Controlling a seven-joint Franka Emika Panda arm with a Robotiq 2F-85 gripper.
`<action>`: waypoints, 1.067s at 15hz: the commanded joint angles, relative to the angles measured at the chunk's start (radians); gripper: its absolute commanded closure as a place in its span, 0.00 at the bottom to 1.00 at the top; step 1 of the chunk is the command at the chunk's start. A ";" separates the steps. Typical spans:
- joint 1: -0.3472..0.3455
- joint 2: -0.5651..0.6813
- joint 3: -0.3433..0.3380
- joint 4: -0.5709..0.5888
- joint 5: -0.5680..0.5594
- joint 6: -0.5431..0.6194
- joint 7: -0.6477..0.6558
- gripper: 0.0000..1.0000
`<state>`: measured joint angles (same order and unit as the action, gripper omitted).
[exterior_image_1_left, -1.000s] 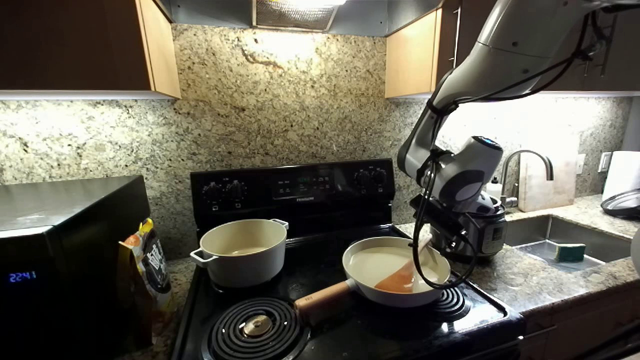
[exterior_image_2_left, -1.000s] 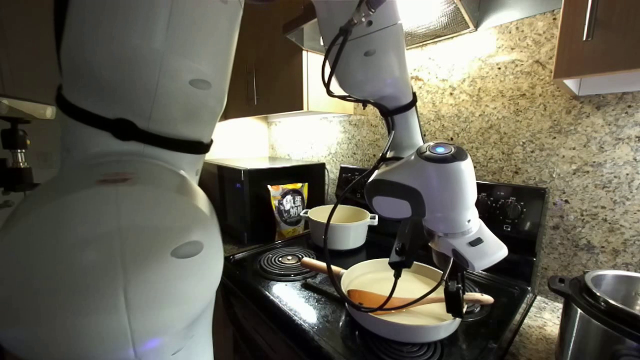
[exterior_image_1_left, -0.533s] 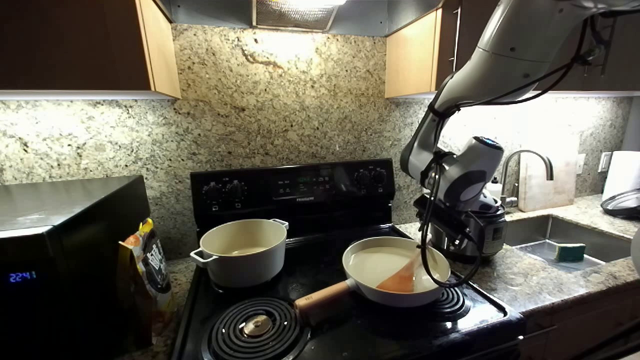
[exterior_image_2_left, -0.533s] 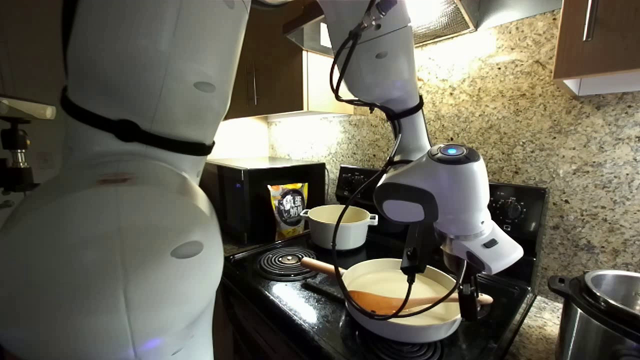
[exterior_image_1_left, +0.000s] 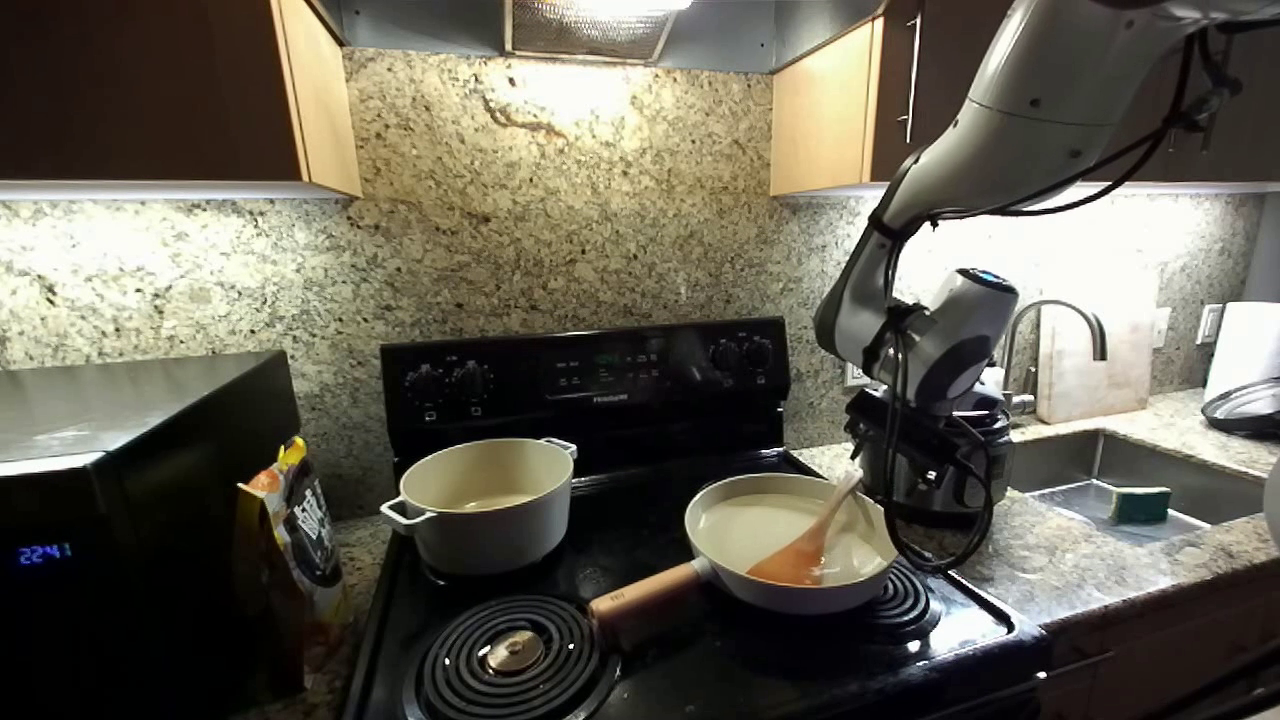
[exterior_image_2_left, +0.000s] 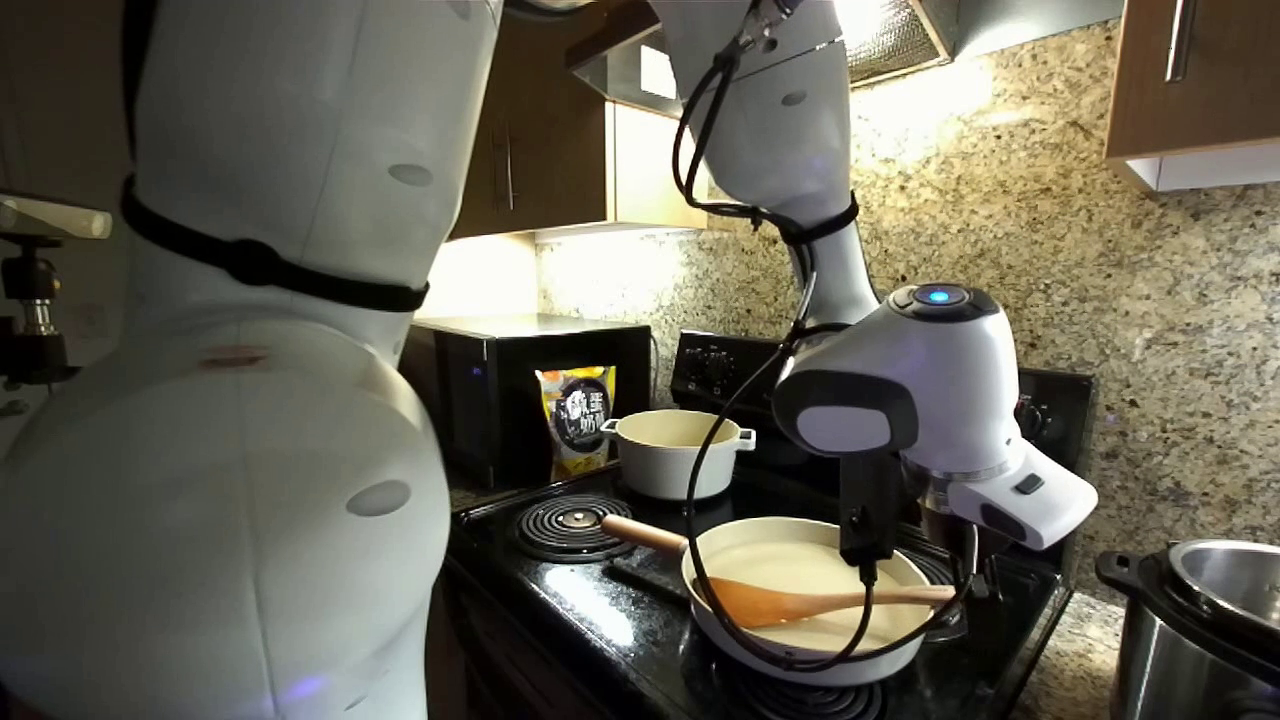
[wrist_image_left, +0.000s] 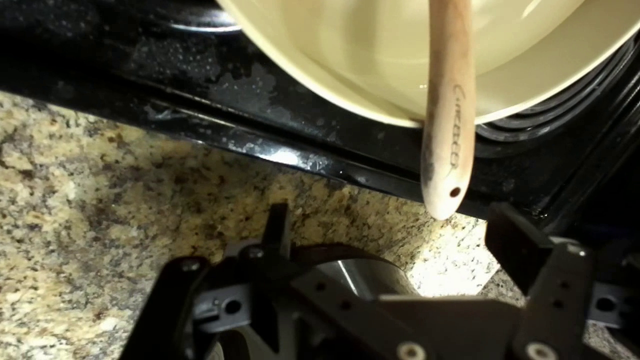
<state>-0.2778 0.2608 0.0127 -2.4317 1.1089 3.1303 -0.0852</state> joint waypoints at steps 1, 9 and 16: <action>0.042 -0.046 -0.036 -0.038 -0.072 -0.004 0.042 0.00; 0.098 -0.130 -0.036 -0.090 -0.052 0.033 0.026 0.00; 0.084 -0.100 -0.083 -0.054 -0.081 -0.025 0.032 0.00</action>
<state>-0.1936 0.1635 -0.0469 -2.4849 1.0634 3.1352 -0.0807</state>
